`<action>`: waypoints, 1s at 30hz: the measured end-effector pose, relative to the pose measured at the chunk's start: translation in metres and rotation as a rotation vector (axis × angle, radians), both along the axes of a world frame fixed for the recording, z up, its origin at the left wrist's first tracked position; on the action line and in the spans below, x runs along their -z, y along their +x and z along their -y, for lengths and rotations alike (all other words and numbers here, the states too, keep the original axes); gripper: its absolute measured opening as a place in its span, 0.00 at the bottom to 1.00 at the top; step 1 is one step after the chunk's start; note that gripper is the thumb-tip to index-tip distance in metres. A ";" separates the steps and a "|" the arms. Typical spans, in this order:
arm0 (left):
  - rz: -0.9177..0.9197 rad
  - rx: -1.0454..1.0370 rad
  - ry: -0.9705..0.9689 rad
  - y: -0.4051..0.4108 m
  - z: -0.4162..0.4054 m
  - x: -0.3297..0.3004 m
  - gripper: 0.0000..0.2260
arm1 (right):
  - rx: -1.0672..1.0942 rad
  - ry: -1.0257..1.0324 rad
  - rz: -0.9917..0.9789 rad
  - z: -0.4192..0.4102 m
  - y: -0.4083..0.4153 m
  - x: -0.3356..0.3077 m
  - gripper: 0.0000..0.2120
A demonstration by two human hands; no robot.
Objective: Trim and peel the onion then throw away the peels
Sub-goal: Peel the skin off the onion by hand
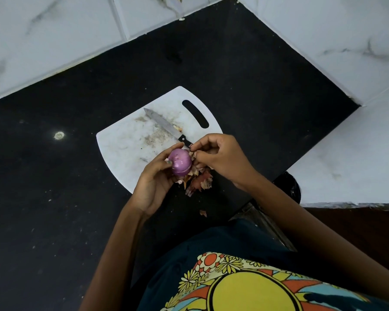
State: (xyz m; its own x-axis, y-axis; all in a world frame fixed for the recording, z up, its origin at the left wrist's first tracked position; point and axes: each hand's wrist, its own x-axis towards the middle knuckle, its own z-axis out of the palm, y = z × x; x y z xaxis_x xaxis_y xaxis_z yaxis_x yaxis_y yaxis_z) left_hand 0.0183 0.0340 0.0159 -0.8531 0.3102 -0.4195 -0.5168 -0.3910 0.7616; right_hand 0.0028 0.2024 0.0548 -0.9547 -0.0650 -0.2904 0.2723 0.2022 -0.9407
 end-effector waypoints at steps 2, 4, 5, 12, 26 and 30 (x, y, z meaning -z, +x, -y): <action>0.029 -0.018 0.047 0.000 -0.002 -0.001 0.22 | -0.024 -0.064 0.047 0.001 -0.001 -0.001 0.07; 0.038 -0.033 0.067 0.000 -0.004 -0.002 0.19 | -0.047 -0.121 0.086 0.001 -0.002 -0.003 0.07; 0.038 -0.037 0.069 0.000 -0.006 -0.003 0.16 | -0.044 -0.125 0.091 0.002 -0.003 -0.003 0.07; 0.114 -0.078 0.111 -0.001 -0.006 -0.010 0.19 | -0.113 0.233 0.008 -0.002 -0.004 -0.001 0.17; 0.150 -0.122 -0.018 -0.004 -0.015 -0.007 0.20 | -0.207 0.196 -0.094 0.003 -0.002 -0.003 0.03; 0.192 -0.124 -0.069 -0.004 -0.017 -0.005 0.19 | -0.095 0.213 -0.106 0.008 0.002 0.002 0.03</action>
State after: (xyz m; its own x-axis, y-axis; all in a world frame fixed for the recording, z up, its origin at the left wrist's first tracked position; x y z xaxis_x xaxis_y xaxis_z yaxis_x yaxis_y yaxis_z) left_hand 0.0140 0.0510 0.0211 -0.7856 0.1725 -0.5942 -0.6057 -0.4110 0.6814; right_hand 0.0045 0.1939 0.0529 -0.9731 -0.1037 -0.2056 0.1447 0.4192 -0.8963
